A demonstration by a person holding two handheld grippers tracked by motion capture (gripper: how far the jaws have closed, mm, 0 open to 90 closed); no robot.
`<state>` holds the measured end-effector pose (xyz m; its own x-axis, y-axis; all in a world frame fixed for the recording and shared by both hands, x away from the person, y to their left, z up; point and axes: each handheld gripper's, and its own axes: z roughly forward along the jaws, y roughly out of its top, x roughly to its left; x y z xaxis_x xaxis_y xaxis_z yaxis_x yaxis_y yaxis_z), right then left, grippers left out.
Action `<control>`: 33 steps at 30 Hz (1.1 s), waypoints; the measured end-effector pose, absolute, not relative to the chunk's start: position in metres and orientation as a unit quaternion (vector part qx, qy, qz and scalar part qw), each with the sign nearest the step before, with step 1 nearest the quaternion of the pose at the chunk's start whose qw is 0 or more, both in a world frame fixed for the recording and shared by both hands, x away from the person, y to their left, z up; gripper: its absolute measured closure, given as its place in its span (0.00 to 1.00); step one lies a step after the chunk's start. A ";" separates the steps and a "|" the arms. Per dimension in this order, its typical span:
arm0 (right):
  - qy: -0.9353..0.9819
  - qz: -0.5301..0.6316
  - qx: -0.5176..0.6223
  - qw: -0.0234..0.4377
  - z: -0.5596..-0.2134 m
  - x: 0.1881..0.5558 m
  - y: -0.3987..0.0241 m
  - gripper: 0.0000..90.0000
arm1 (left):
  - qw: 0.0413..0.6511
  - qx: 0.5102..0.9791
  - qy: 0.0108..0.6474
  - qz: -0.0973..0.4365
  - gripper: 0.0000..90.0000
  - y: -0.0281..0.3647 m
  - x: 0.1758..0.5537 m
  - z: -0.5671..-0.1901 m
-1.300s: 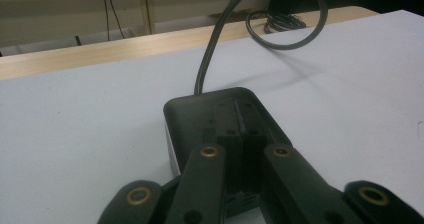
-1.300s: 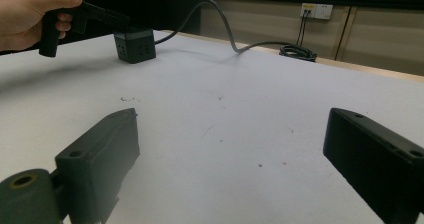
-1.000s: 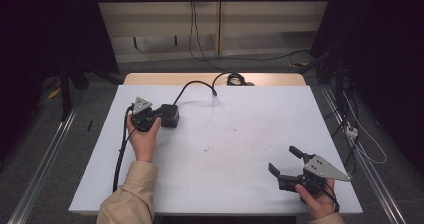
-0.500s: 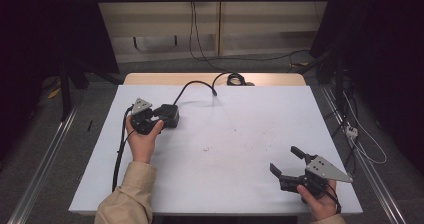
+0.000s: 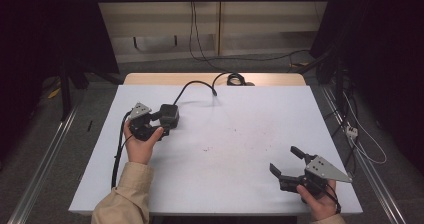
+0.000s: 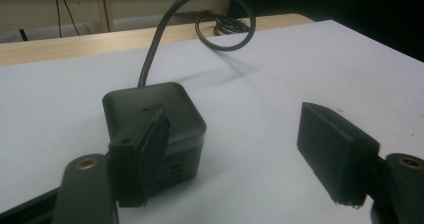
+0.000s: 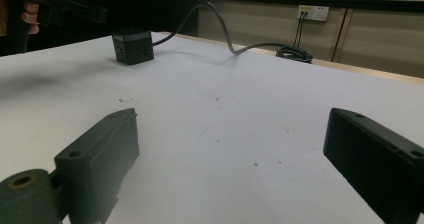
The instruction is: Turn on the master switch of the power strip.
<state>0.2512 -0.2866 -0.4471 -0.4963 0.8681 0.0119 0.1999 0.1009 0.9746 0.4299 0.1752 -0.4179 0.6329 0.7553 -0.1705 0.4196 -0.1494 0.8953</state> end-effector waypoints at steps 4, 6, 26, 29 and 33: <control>0.675 0.542 0.394 0.309 -0.447 0.252 -0.287 0.08 | 0.524 0.739 0.394 0.155 0.26 0.179 0.424 -0.419; 0.675 0.542 0.394 0.308 -0.447 0.252 -0.287 0.08 | 0.525 0.739 0.392 0.155 0.25 0.179 0.421 -0.420; 0.674 0.544 0.394 0.307 -0.446 0.251 -0.286 0.08 | 0.536 0.747 0.363 0.154 0.15 0.185 0.393 -0.421; 0.674 0.544 0.394 0.307 -0.446 0.251 -0.286 0.08 | 0.533 0.751 0.358 0.157 0.13 0.187 0.390 -0.423; 0.674 0.544 0.394 0.308 -0.446 0.251 -0.286 0.08 | 0.535 0.749 0.360 0.152 0.13 0.191 0.386 -0.424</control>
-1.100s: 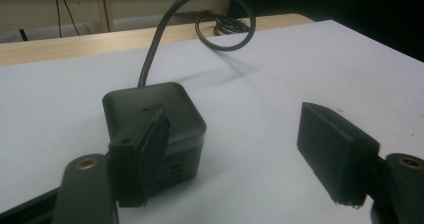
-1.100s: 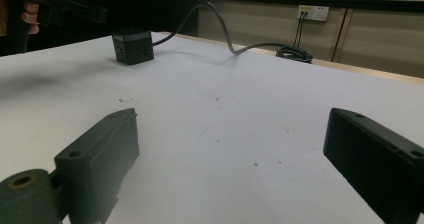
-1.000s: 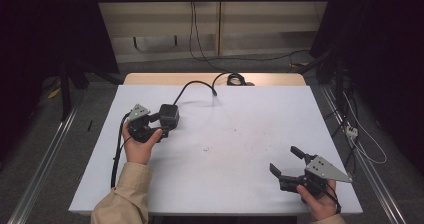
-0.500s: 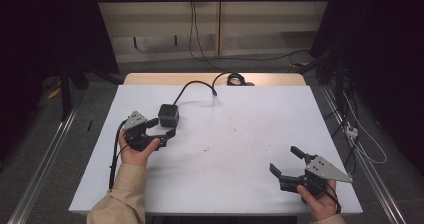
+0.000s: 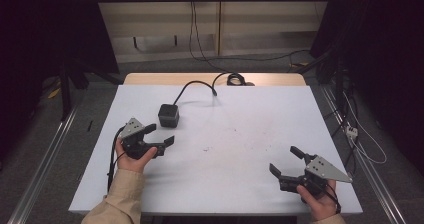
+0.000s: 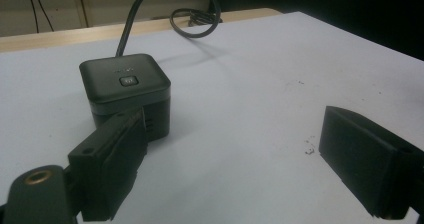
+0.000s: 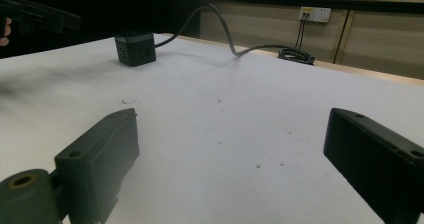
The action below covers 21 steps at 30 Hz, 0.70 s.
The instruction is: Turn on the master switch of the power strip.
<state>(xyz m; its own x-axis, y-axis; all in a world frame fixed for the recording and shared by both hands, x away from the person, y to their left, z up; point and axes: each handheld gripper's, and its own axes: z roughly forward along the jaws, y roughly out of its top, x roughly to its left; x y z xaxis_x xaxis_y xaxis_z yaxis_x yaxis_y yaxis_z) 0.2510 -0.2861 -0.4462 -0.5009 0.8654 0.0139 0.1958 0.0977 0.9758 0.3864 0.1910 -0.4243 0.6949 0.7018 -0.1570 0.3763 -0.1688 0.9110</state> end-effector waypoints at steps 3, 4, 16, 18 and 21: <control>0.674 0.545 0.394 0.307 -0.446 0.251 -0.286 0.08 | 0.538 0.746 0.361 0.153 0.13 0.194 0.383 -0.424; 0.674 0.545 0.394 0.307 -0.446 0.251 -0.286 0.08 | 0.539 0.746 0.360 0.153 0.13 0.196 0.382 -0.425; 0.674 0.545 0.392 0.307 -0.446 0.251 -0.286 0.08 | 0.543 0.741 0.363 0.156 0.12 0.213 0.373 -0.427; 0.674 0.545 0.392 0.308 -0.446 0.251 -0.286 0.08 | 0.544 0.740 0.365 0.154 0.11 0.215 0.371 -0.428; 0.674 0.545 0.392 0.308 -0.446 0.251 -0.286 0.08 | 0.543 0.740 0.365 0.154 0.12 0.218 0.370 -0.429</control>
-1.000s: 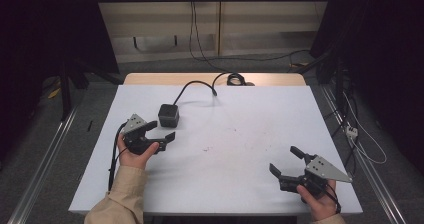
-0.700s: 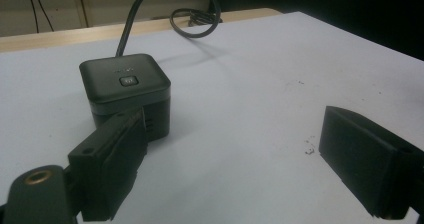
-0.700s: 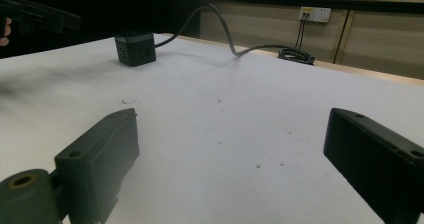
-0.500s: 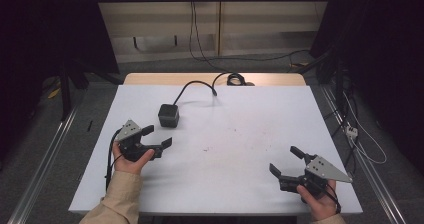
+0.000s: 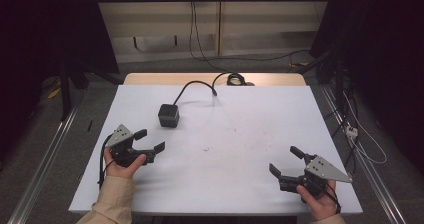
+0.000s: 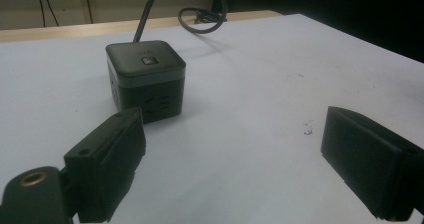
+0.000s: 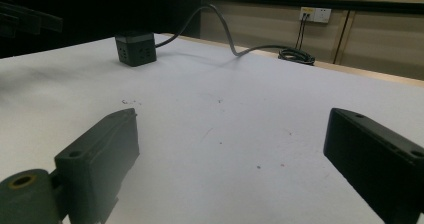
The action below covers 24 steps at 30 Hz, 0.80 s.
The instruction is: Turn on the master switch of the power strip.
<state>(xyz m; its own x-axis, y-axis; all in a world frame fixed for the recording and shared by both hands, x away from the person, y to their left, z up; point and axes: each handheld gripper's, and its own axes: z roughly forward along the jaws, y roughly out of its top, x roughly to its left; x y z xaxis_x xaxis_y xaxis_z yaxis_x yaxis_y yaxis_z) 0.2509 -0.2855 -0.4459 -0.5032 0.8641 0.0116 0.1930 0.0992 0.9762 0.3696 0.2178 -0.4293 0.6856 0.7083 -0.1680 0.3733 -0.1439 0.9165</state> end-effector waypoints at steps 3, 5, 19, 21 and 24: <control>0.675 0.544 0.391 0.308 -0.446 0.251 -0.285 0.08 | 0.544 0.740 0.363 0.156 0.11 0.221 0.368 -0.430; 0.675 0.544 0.391 0.308 -0.446 0.251 -0.285 0.08 | 0.543 0.741 0.363 0.155 0.12 0.222 0.366 -0.431; 0.675 0.545 0.392 0.308 -0.446 0.251 -0.286 0.08 | 0.540 0.743 0.363 0.155 0.11 0.231 0.360 -0.434; 0.675 0.545 0.392 0.308 -0.446 0.251 -0.286 0.08 | 0.539 0.745 0.362 0.157 0.11 0.232 0.359 -0.435; 0.676 0.545 0.390 0.306 -0.446 0.251 -0.285 0.08 | 0.538 0.745 0.362 0.156 0.11 0.234 0.358 -0.435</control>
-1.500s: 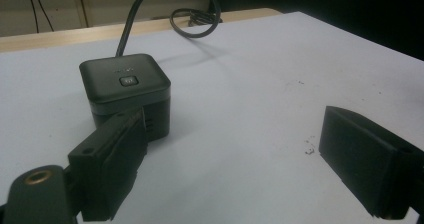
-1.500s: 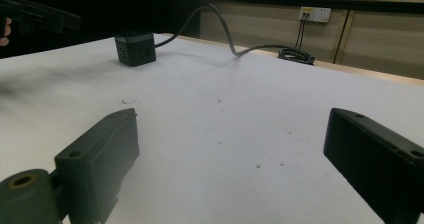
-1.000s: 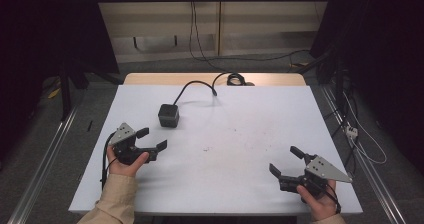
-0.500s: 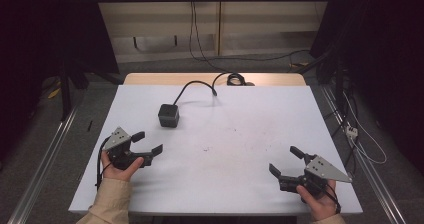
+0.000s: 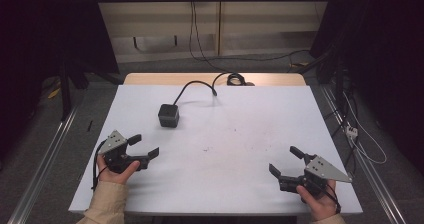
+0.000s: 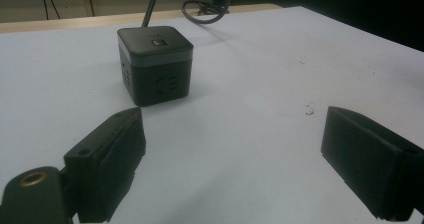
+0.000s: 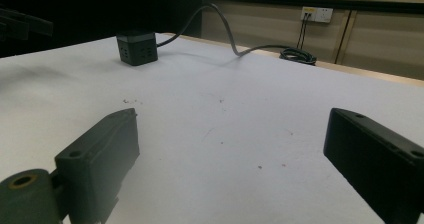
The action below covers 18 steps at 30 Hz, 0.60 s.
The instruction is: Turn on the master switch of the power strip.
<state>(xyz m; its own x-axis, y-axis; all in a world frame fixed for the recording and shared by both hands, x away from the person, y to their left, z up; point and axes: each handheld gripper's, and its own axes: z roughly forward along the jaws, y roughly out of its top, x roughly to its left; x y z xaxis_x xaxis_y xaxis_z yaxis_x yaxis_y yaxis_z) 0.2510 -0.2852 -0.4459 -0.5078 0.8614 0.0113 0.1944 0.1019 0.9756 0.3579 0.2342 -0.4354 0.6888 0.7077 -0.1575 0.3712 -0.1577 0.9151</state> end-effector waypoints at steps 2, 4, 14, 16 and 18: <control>0.677 0.545 0.389 0.306 -0.446 0.251 -0.285 0.08 | 0.538 0.744 0.364 0.156 0.11 0.236 0.357 -0.436; 0.676 0.545 0.390 0.306 -0.446 0.251 -0.285 0.08 | 0.538 0.743 0.365 0.158 0.12 0.237 0.356 -0.436; 0.676 0.545 0.390 0.306 -0.446 0.251 -0.285 0.08 | 0.536 0.746 0.363 0.158 0.11 0.240 0.353 -0.437; 0.676 0.545 0.390 0.306 -0.446 0.251 -0.285 0.08 | 0.538 0.744 0.363 0.157 0.11 0.241 0.352 -0.438; 0.676 0.545 0.390 0.307 -0.446 0.251 -0.285 0.08 | 0.535 0.747 0.360 0.158 0.11 0.242 0.351 -0.438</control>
<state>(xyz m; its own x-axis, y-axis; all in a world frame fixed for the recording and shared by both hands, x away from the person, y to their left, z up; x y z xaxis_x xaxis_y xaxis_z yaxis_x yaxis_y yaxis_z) 0.2510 -0.2854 -0.4457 -0.5079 0.8613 0.0110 0.1928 0.1012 0.9760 0.3511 0.2418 -0.4377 0.6907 0.7076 -0.1490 0.3687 -0.1674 0.9144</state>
